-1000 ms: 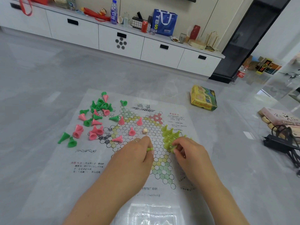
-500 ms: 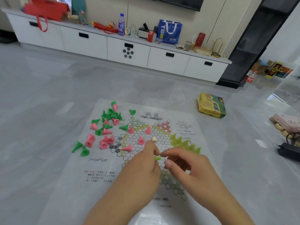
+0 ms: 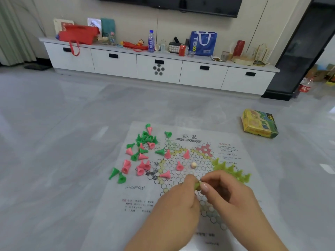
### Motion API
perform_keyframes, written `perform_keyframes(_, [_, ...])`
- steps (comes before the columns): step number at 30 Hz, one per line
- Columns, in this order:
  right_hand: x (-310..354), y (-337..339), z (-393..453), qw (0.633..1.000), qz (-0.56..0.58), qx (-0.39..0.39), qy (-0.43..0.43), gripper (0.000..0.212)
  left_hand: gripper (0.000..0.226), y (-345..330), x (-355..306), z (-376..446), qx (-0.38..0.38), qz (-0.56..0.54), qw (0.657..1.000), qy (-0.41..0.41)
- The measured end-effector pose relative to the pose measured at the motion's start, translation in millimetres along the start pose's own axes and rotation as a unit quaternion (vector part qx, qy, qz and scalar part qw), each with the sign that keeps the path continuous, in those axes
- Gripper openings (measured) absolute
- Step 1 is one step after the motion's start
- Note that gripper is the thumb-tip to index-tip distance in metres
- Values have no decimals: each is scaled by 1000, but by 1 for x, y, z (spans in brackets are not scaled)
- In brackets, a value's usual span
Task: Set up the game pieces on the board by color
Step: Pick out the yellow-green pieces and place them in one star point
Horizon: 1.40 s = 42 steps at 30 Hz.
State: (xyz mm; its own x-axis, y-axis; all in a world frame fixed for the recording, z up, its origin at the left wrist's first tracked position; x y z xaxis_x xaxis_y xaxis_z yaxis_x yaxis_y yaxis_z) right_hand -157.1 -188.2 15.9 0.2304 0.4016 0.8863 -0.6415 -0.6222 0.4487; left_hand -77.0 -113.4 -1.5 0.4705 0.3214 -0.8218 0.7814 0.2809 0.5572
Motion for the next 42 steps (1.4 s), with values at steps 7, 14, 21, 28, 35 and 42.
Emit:
perform_keyframes(7, [-2, 4, 0, 999, 42, 2, -13, 22, 10, -4, -4, -1, 14, 12, 1000, -17])
perform_keyframes(14, [-8, 26, 3, 998, 25, -36, -50, 17, 34, 1, -4, -1, -35, 40, 998, -33])
perform_keyframes(21, [-43, 73, 2, 980, -40, -159, -112, 14, 48, 49, 41, 18, -219, 201, 954, 33])
perform_keyframes(28, [-39, 73, 1, 981, -19, -156, -115, 14, 49, 62, 77, 23, -233, 275, 928, 97])
perform_keyframes(35, [-47, 75, 0, 981, -46, -150, -118, 13, 22, 77, 94, 20, -306, 209, 925, 89])
perform_keyframes(42, [-54, 74, 3, 978, -78, -147, -122, 12, 14, 85, 98, 15, -346, 160, 923, 51])
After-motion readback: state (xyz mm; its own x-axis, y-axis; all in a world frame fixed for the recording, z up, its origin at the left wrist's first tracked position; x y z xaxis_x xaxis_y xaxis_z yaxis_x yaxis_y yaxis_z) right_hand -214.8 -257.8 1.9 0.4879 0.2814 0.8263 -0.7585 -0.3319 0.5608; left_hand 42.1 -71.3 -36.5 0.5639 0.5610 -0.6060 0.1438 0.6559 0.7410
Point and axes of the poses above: each hand's wrist, its own z-axis towards the middle knuckle, its own y-axis out of the back of the hand, x = y × z, the point moved 6 cm from there along z, towards the middle knuckle, and after that the axes turned 5 degrees about -z, right-handed, at the moved point
